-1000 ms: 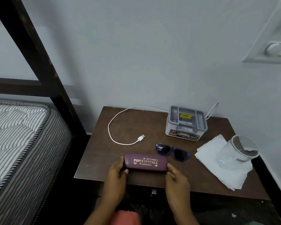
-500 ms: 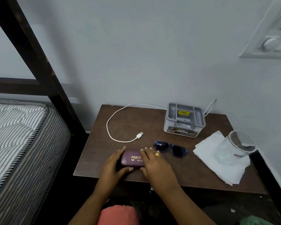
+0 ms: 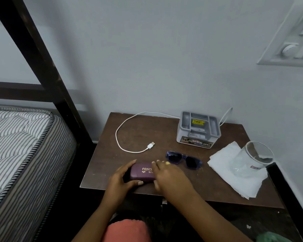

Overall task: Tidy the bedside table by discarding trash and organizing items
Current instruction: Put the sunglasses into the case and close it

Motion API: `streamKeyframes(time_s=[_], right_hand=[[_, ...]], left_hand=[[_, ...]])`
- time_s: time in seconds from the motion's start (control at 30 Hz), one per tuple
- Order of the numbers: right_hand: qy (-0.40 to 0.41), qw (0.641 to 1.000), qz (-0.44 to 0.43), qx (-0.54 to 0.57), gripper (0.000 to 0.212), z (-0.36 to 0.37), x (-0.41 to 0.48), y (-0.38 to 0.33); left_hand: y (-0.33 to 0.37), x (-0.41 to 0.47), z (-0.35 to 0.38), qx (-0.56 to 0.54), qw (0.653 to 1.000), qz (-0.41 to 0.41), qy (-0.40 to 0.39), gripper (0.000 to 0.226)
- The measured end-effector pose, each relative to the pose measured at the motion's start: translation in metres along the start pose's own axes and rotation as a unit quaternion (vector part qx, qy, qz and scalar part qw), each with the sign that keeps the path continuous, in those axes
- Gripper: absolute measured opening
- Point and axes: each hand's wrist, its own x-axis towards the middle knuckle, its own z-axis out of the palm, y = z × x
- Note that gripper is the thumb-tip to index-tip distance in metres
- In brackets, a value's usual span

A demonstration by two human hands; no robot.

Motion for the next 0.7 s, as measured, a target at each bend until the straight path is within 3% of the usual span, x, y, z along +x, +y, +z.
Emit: streamKeyframes(time_s=[0.1,0.33,0.53,0.7], right_hand=[[0.017,0.987,0.054,0.152,0.057,-0.005,-0.025,0.025],[0.048,0.879,0.204,0.428,0.045,0.011,-0.053,0.04],[0.098,0.819,0.272,0.497,0.033,0.013,-0.042,0.035],[0.162,0.78,0.34,0.501,0.022,0.015,-0.02,0.027]], left_hand=[[0.0,0.0,-0.002,-0.006,1.0,-0.001,0.0,0.078],[0.002,-0.002,-0.003,-0.061,0.998,-0.015,0.001,0.087],[0.006,-0.004,-0.002,-0.069,0.997,-0.027,0.022,0.069],[0.003,-0.003,-0.002,-0.042,0.999,-0.016,0.013,0.075]])
